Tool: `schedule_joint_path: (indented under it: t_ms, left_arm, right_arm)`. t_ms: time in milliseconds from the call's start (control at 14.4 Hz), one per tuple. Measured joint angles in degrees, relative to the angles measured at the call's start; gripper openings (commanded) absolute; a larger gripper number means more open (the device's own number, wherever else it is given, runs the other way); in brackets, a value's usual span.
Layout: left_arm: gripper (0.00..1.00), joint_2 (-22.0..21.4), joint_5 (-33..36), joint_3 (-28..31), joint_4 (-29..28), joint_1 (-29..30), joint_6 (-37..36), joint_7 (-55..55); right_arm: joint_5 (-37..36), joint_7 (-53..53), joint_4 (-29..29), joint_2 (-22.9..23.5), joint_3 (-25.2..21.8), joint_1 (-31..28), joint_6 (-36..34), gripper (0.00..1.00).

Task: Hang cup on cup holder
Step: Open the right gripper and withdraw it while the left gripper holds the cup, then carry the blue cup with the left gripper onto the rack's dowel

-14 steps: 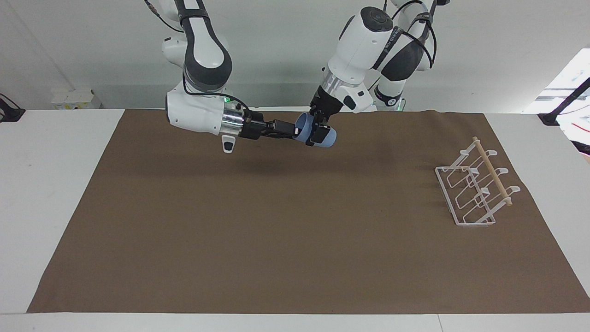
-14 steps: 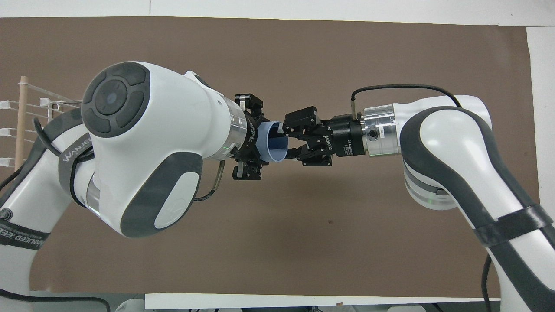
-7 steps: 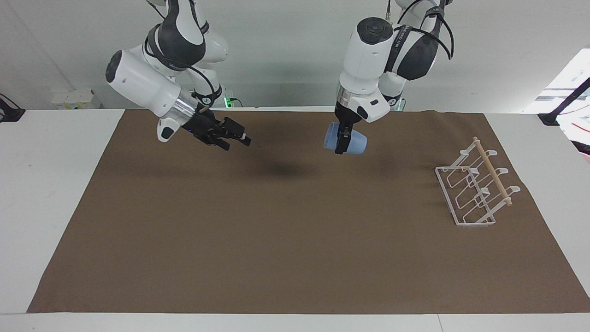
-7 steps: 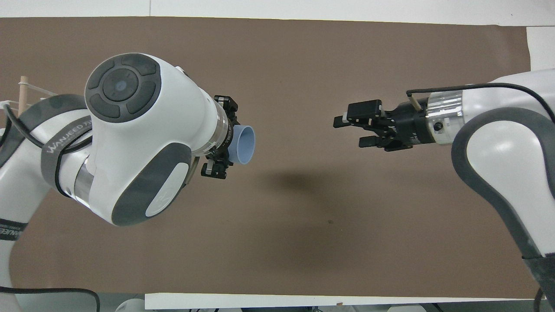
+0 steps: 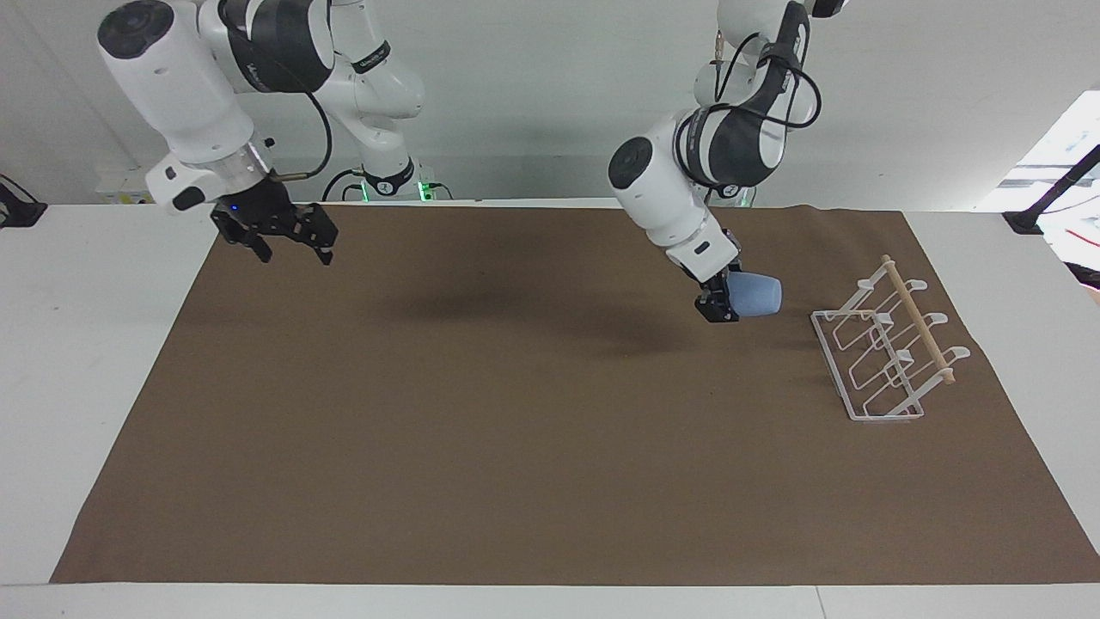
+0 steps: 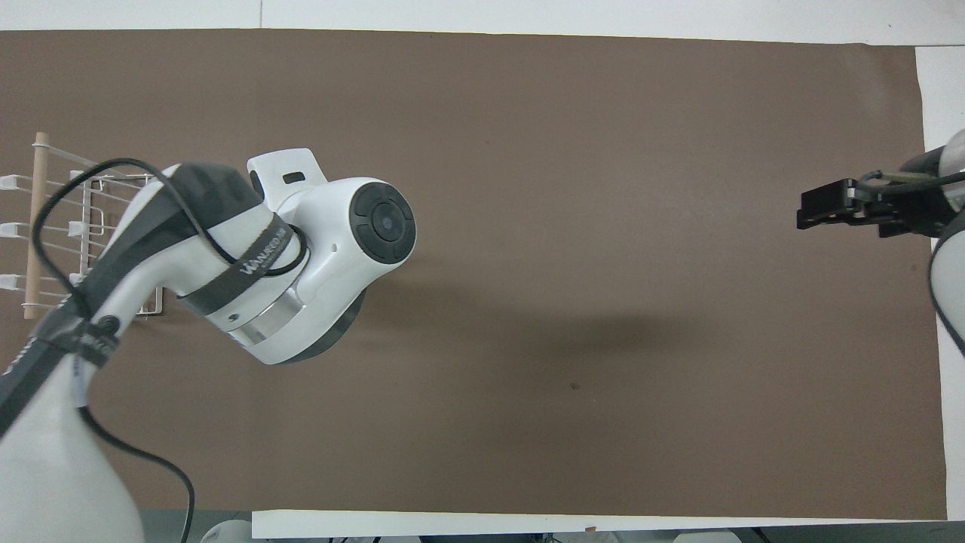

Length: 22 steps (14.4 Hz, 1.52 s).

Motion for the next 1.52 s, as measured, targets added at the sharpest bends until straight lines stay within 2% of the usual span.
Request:
schedule_joint_path:
  t_ms: [139,277,485,693,970,1248,1525]
  left_arm:
    - [0.00,5.3,10.9,0.2,0.0,0.3,-3.8,-5.0]
    - [0.00,8.6,18.2,0.3,0.3,0.9,-7.4,-7.9]
    - [0.00,9.0,26.8,0.5,1.1,2.7,-11.2,-8.3]
    - [0.00,8.7,34.8,0.7,1.2,5.9,-12.5,-8.2]
    - [0.00,9.4,39.3,0.6,1.0,8.9,-11.9,-8.2]
    - [0.00,11.8,43.5,0.6,1.0,11.9,-11.0,-8.2]
    - [0.00,13.0,44.0,0.6,0.3,13.9,-9.2,-8.2]
  right_arm:
    - [-2.7,-2.9,7.0,1.4,0.0,-0.6,-7.5,0.99]
    - [-3.6,-5.2,10.7,3.3,0.0,-0.6,-9.9,0.99]
    - [-3.9,-5.8,11.5,5.3,-0.8,1.3,-11.0,0.99]
    - [-4.2,-6.2,11.4,5.2,-4.1,4.9,-11.9,0.99]
    - [-4.2,-6.6,10.3,4.5,-6.2,6.0,-12.7,0.99]
    - [-4.2,-6.7,9.6,4.4,-7.0,5.4,-12.8,0.99]
    - [-4.2,-6.7,9.6,4.4,-6.9,5.6,-12.8,0.99]
